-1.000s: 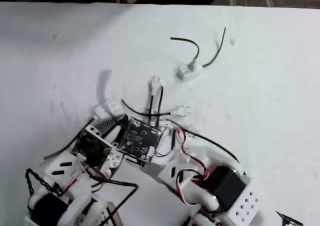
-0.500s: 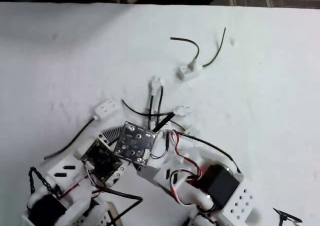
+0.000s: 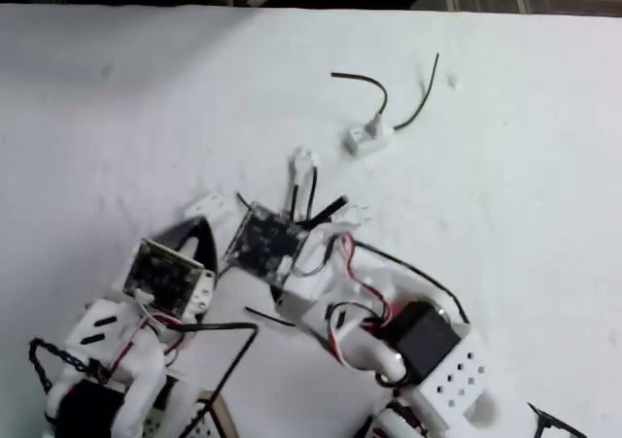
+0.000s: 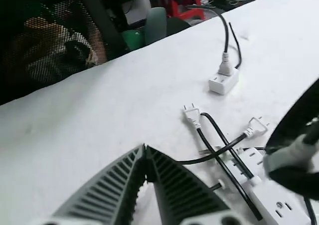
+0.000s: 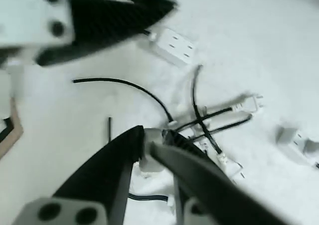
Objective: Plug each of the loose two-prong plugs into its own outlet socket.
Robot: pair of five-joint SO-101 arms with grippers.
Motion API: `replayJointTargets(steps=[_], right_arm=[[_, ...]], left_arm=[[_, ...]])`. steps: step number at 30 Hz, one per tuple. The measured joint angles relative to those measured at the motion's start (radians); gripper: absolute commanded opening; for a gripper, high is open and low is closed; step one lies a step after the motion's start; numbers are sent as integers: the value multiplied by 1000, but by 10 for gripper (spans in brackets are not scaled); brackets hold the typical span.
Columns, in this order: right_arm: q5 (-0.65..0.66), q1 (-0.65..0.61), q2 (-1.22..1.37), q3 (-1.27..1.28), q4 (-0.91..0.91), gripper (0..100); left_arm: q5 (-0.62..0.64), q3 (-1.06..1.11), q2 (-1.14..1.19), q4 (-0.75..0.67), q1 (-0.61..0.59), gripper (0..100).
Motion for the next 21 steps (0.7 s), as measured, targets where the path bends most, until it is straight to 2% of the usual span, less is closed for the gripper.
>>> replayJointTargets(steps=[8, 12, 21], right_arm=[[-40, 127, 8, 0, 0, 19], [-80, 170, 8, 0, -6, 19], [-115, 167, 9, 0, -9, 20]], left_arm=[[0, 5, 0, -54, -178, 21], [-41, 52, 0, -84, -221, 21], [-169, 110, 18, -95, -353, 21]])
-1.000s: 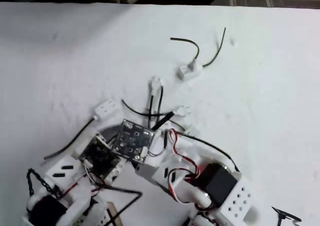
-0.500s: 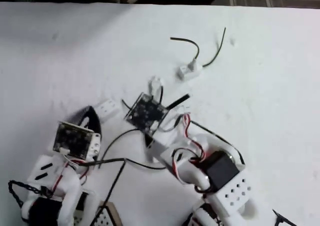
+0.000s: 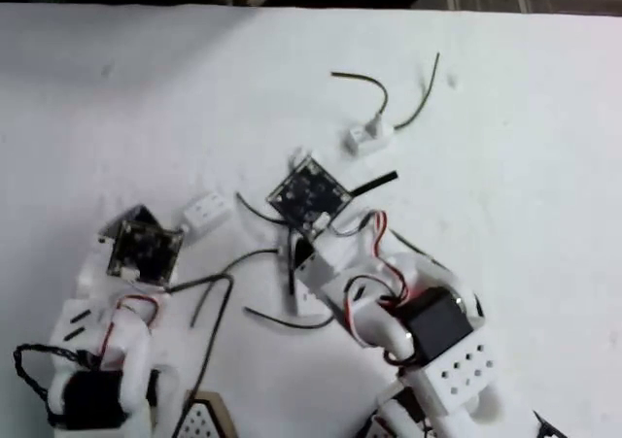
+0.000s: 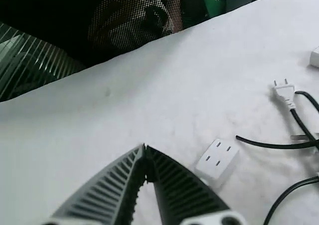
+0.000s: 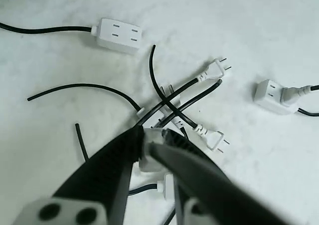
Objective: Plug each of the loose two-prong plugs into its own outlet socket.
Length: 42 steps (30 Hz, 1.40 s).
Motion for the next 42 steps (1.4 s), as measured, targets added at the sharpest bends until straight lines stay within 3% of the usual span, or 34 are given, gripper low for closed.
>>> replayJointTargets(steps=[5, 12, 19, 28, 37, 42], right_arm=[[0, 11, 0, 0, 0, 20], [0, 6, 0, 0, 0, 20], [0, 8, 0, 0, 0, 20], [0, 8, 0, 29, 0, 20], [0, 8, 0, 32, 0, 20], [0, 8, 0, 32, 0, 20]], left_arm=[[-72, -61, 219, -15, -74, 21], [-212, -301, 749, -15, -87, 31], [-391, -545, 1266, -17, -87, 314], [-419, -767, 1734, -20, -26, 290], [-419, -984, 1975, -23, 15, 287], [-419, -1045, 2084, -23, 17, 196]])
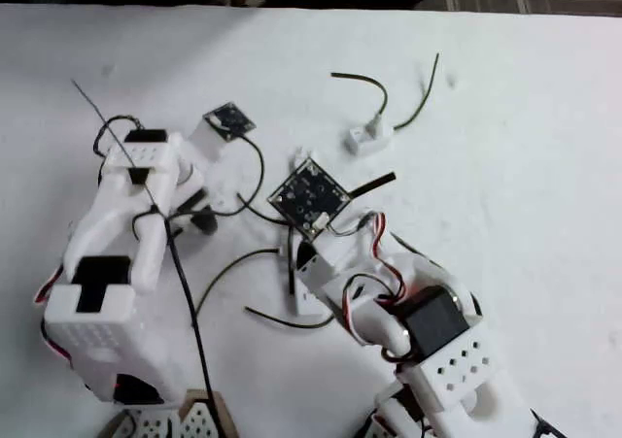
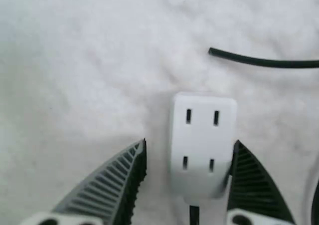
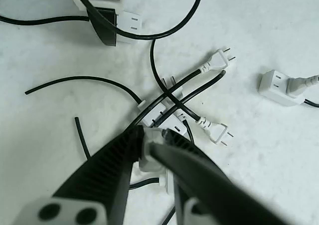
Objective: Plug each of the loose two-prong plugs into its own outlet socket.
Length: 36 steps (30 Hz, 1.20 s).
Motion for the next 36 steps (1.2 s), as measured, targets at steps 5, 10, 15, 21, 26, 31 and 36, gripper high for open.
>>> replayJointTargets(steps=[5, 10, 15, 21, 26, 31, 36], right_arm=[[0, 0, 0, 0, 0, 19], [0, 0, 0, 0, 0, 19], [0, 0, 0, 0, 0, 19], [0, 0, 0, 0, 0, 19], [0, 0, 0, 0, 0, 19], [0, 0, 0, 0, 0, 19], [0, 0, 0, 0, 0, 19]], left_arm=[[0, -48, 21, 57, 5, 41], [0, -61, 23, 150, 48, 21], [51, -61, 23, 226, 106, 23], [146, -61, 23, 235, 135, 29], [199, -68, 23, 256, 160, 154], [262, -132, 23, 353, 167, 191], [276, -224, 23, 440, 127, 191]])
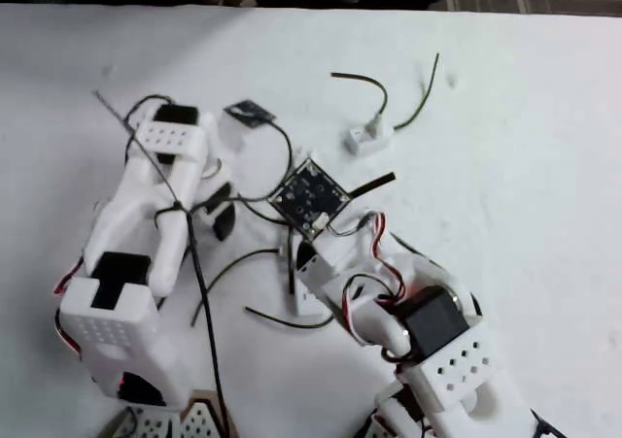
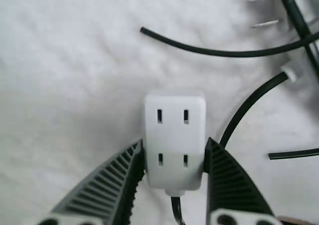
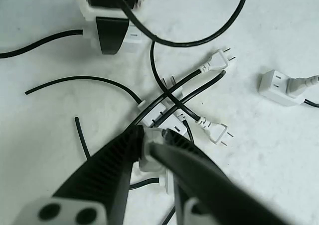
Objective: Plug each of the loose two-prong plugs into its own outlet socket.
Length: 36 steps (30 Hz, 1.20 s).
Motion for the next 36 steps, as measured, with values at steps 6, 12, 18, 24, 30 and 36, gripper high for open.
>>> replayJointTargets(steps=[6, 12, 18, 24, 30, 36], right_arm=[[14, 0, 0, 0, 0, 19], [14, 0, 0, 0, 0, 19], [14, 0, 0, 0, 0, 19], [14, 0, 0, 0, 0, 19], [14, -2, 0, 9, 0, 19], [15, 0, 0, 9, 0, 19]], left_arm=[[0, -46, 0, 74, -17, 196], [0, -12, 0, 26, -15, 254], [0, 29, 0, -9, -6, 272], [2, 21, 0, -3, -8, 268], [2, -86, -98, 87, -130, 262], [2, -94, -285, 97, -319, 7]])
